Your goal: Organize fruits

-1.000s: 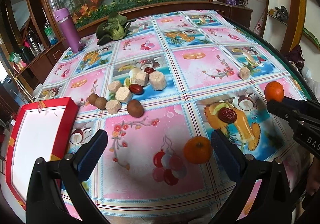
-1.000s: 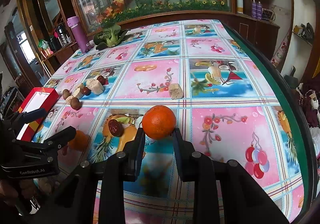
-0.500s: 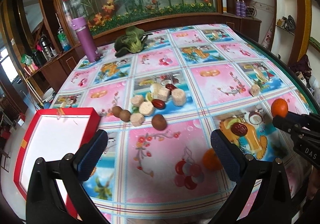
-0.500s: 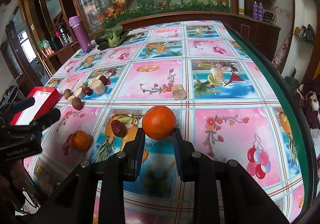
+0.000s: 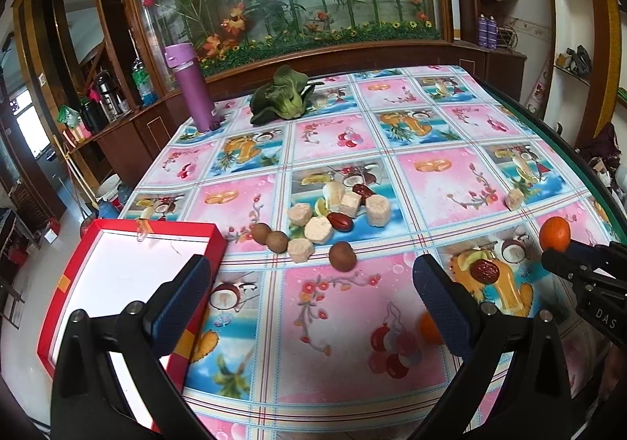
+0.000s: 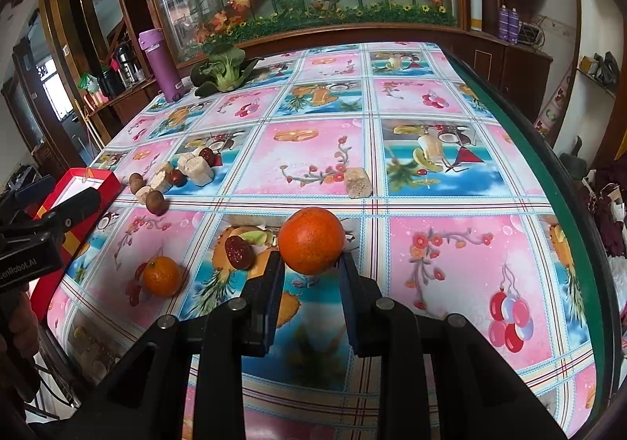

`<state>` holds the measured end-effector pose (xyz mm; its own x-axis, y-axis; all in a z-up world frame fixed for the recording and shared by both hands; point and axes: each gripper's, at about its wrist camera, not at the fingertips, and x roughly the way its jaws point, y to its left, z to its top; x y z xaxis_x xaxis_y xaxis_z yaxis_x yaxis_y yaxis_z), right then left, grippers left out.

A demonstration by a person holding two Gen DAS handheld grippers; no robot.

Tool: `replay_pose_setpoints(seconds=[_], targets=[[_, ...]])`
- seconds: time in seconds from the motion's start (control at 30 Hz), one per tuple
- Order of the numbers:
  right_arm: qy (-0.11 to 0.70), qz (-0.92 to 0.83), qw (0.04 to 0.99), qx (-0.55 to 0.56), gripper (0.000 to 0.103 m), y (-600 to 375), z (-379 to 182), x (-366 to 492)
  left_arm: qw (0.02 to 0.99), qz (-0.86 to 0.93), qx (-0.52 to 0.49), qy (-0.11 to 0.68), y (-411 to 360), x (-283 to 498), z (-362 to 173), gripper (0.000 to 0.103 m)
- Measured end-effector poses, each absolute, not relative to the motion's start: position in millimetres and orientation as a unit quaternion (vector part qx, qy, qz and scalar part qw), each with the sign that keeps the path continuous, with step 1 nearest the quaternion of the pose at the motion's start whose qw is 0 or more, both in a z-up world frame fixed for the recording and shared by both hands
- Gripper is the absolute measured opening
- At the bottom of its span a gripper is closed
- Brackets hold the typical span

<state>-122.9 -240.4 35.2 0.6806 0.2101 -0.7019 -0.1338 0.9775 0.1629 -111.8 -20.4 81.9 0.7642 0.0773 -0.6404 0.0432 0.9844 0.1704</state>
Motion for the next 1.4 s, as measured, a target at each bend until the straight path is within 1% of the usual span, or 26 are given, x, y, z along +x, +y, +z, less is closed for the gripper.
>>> replay_pose_setpoints(seconds=[1.4], targets=[[0.390,0.104,0.914,0.035,0.027,-221.8,40.2,-122.0,0.942,0.067,0.080,0.319,15.2,-114.1,93.5,0.103]])
